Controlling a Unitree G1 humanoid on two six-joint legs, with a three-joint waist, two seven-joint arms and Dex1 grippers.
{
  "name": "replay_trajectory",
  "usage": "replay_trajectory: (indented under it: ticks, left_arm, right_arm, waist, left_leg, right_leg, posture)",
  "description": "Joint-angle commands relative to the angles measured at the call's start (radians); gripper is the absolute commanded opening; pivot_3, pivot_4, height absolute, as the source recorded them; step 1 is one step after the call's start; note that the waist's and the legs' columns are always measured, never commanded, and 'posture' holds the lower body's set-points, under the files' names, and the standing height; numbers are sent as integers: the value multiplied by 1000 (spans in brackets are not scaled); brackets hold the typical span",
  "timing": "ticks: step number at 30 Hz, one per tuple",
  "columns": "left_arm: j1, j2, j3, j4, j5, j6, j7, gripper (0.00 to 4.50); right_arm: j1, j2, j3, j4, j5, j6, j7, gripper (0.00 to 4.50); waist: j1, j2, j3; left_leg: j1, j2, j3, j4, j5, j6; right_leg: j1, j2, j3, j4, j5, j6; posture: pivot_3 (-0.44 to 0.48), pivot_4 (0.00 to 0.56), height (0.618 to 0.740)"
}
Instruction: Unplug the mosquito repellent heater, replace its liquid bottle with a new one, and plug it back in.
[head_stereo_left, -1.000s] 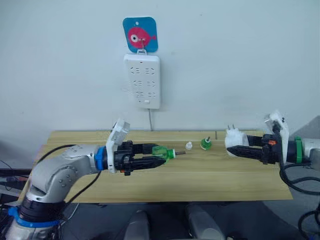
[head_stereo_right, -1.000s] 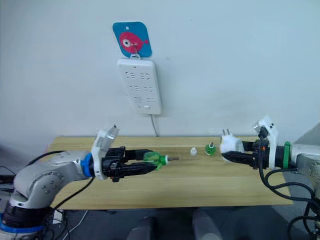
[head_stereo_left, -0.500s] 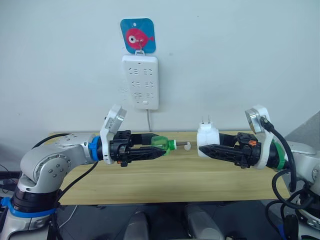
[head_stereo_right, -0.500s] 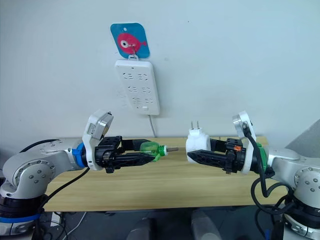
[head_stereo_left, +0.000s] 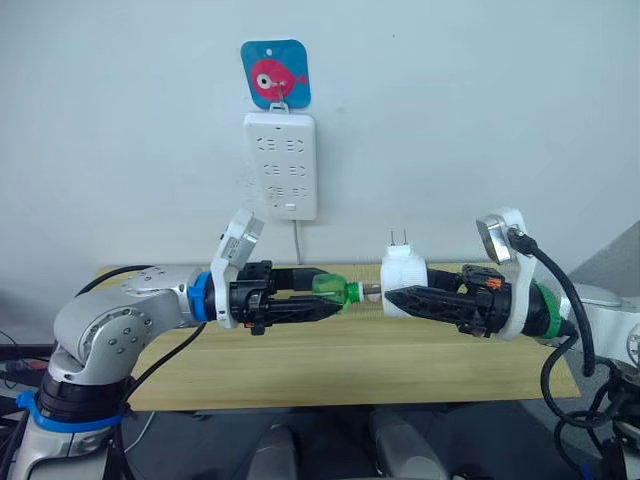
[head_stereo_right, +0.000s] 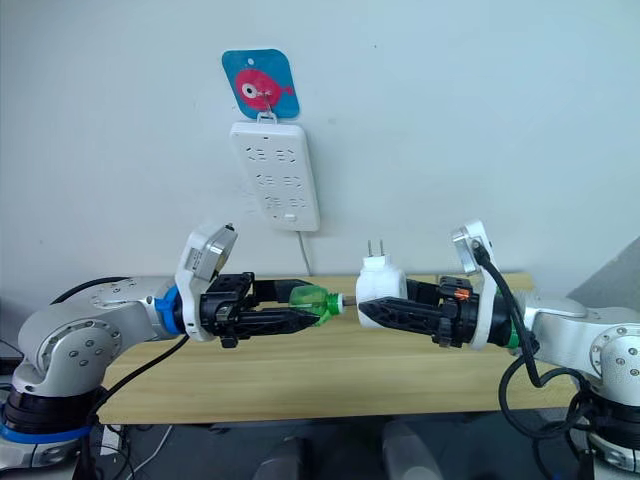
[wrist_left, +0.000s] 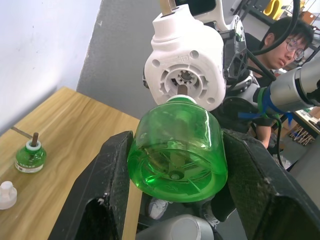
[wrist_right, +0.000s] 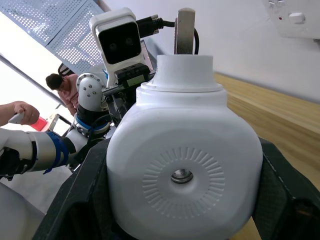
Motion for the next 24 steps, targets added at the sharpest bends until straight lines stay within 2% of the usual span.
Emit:
replay_trajectory:
  ticks: [1, 13, 24]
  left_arm:
    - [-9, -3, -1, -19, 1, -23, -18, 2376]
    - [-18, -11, -16, 10, 20, -37, -66, 2376]
    - [-23, 8, 6, 36, -4, -18, -92, 2376]
  right_arm:
    - [3, -32, 15, -29, 57, -62, -9, 3001]
    - [18, -110, 85, -43, 121, -146, -11, 3001]
    - [47, -154, 91, -37, 144, -177, 1, 3001]
  waist:
    - [0, 0, -1]
    - [0, 0, -1]
    - [1, 0, -2]
  left_leg:
    - [0, 0, 0, 0, 0, 0]
    - [0, 0, 0, 0, 0, 0]
    - [0, 0, 0, 0, 0, 0]
  right_leg:
    - [0, 0, 0, 0, 0, 0]
    - [0, 0, 0, 0, 0, 0]
    - [0, 0, 0, 0, 0, 0]
  posture:
    - [-118, 84, 711]
    - [-122, 90, 711]
    - [-122, 90, 711]
